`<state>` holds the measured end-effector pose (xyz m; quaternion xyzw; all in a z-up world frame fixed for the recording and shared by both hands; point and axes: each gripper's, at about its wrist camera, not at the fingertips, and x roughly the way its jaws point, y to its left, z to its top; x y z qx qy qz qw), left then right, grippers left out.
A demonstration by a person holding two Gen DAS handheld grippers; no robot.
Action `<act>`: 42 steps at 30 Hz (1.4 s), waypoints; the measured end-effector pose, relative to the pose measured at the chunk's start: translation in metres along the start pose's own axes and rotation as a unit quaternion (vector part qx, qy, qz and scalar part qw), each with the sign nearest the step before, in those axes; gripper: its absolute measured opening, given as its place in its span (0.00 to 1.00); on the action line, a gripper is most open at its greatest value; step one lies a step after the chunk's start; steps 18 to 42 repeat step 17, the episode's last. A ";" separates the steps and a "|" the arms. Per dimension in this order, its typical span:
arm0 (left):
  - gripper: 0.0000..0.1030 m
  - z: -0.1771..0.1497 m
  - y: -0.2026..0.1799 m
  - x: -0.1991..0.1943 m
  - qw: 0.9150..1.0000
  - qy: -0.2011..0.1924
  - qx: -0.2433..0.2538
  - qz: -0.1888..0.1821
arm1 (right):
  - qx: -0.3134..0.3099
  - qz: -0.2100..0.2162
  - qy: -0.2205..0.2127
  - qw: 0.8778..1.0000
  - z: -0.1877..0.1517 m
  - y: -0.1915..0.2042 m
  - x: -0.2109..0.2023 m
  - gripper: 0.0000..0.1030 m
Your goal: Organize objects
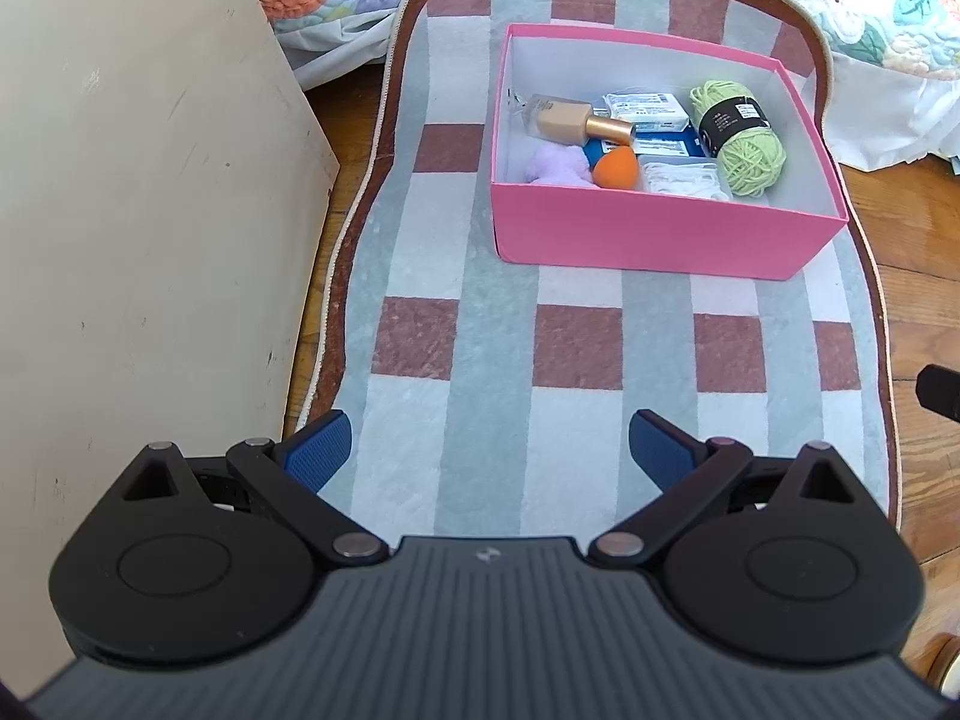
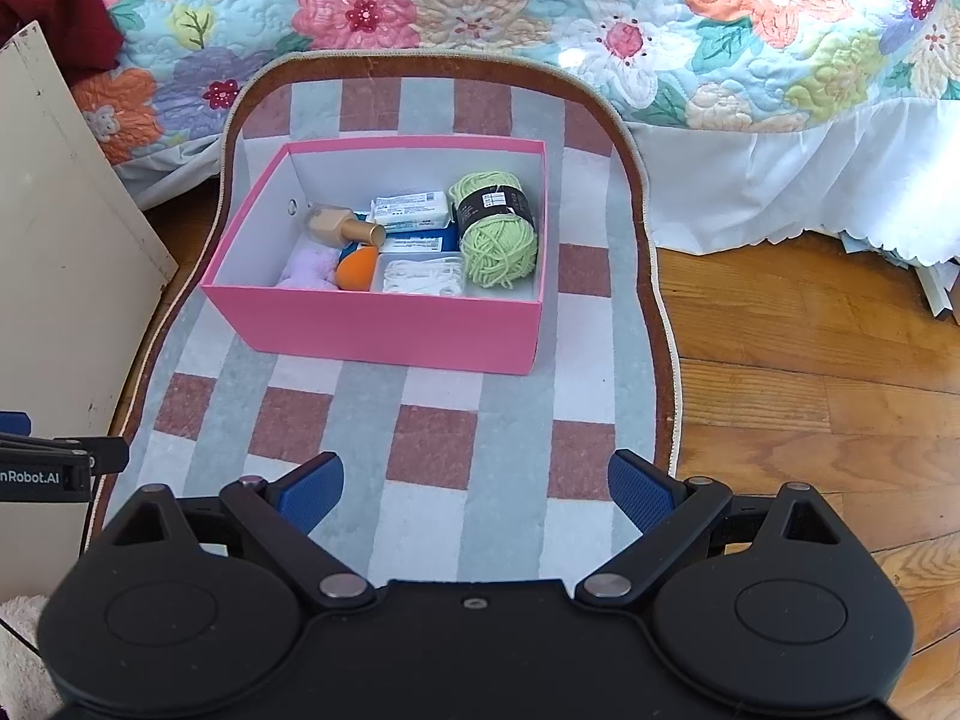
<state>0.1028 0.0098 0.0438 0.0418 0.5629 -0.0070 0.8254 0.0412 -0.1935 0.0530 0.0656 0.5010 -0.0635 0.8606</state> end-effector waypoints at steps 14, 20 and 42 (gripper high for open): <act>0.98 0.001 -0.001 -0.003 1.000 -0.008 0.008 0.004 | -0.005 0.000 0.013 1.000 0.000 0.001 0.005 0.94; 0.98 0.001 -0.001 -0.003 1.000 -0.006 0.008 0.004 | -0.006 0.000 0.014 1.000 0.000 0.001 0.006 0.94; 0.98 0.001 -0.001 -0.003 1.000 -0.006 0.008 0.004 | -0.006 0.000 0.014 1.000 0.000 0.001 0.006 0.94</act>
